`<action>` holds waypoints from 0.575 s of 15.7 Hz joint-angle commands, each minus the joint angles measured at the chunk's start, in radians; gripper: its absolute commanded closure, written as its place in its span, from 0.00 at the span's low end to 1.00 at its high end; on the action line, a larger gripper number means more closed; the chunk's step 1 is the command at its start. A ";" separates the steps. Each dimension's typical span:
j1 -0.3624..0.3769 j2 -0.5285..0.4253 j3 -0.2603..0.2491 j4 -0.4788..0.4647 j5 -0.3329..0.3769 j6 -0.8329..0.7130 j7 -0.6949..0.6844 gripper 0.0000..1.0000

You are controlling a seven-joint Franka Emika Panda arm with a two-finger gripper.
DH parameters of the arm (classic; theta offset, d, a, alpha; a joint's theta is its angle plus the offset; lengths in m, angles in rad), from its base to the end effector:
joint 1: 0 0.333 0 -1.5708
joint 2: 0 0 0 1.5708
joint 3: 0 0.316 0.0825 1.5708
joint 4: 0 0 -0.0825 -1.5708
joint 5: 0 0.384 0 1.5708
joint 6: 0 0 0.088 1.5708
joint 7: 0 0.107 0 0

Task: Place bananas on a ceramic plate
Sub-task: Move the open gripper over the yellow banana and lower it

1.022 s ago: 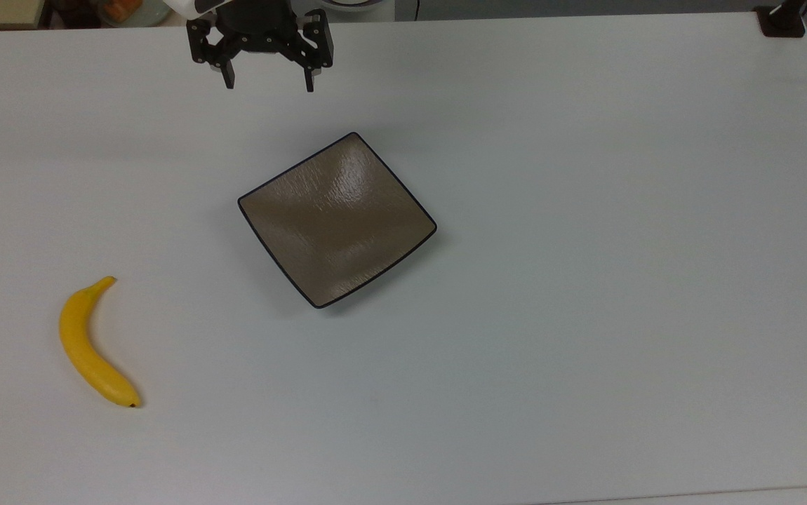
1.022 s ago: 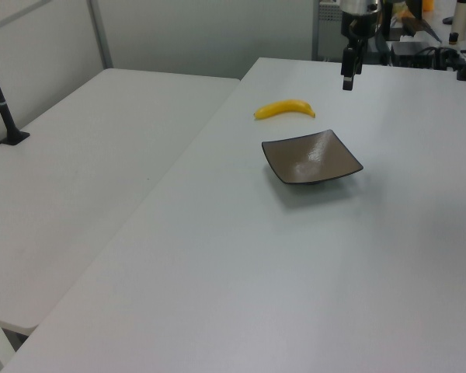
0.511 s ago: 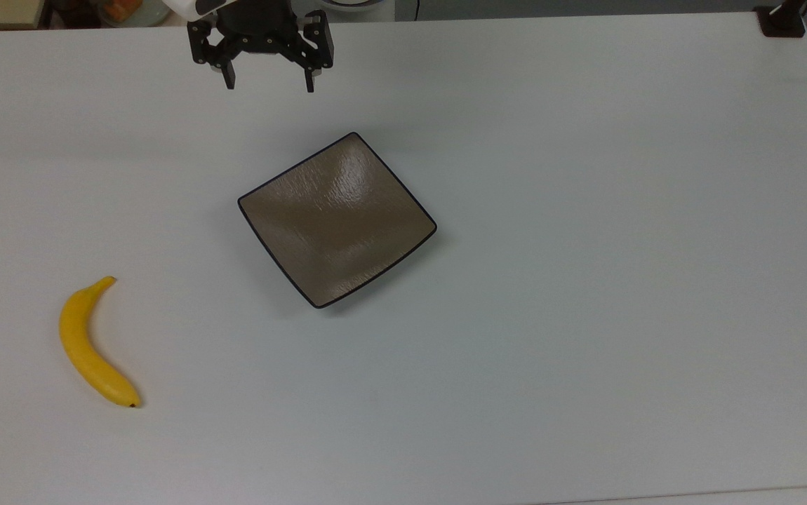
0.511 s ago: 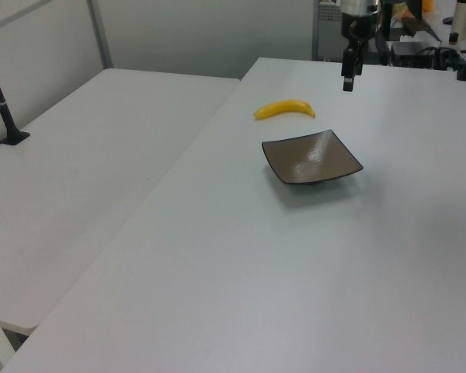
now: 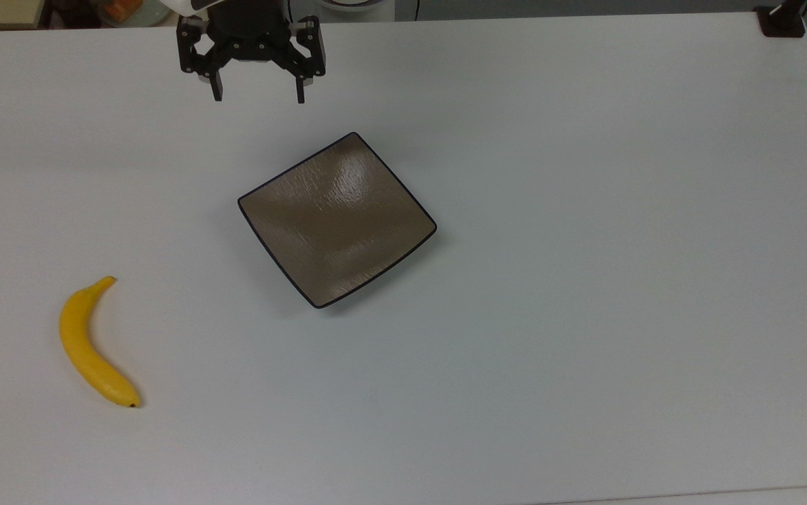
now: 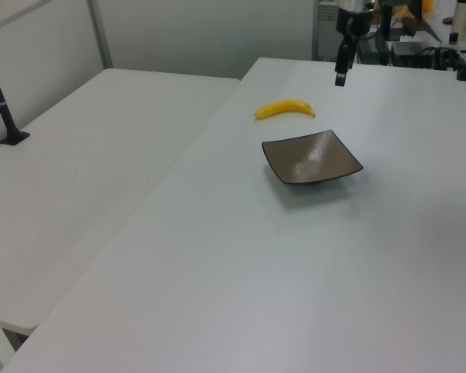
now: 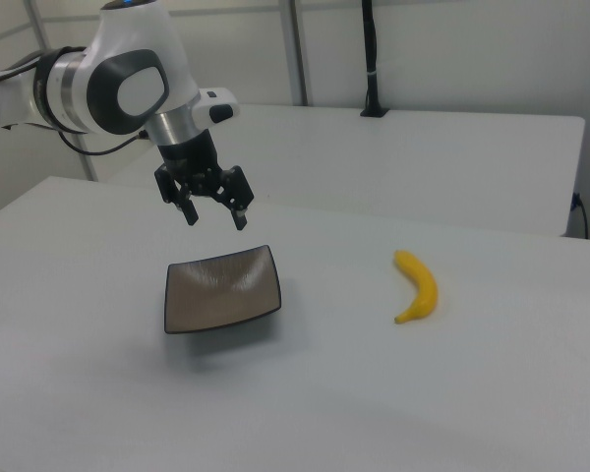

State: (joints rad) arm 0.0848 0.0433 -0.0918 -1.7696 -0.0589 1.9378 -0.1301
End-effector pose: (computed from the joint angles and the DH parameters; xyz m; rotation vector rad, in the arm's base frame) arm 0.5893 -0.0073 0.5382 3.0598 0.2163 0.1853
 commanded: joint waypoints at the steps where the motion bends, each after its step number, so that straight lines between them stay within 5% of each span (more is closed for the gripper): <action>1: -0.022 -0.013 -0.003 -0.021 -0.012 0.027 -0.144 0.00; 9: -0.062 0.016 -0.014 0.013 -0.113 0.052 -0.283 0.00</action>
State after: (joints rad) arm 0.0371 0.0434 -0.1039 -1.7641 -0.1210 1.9542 -0.3647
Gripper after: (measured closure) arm 0.000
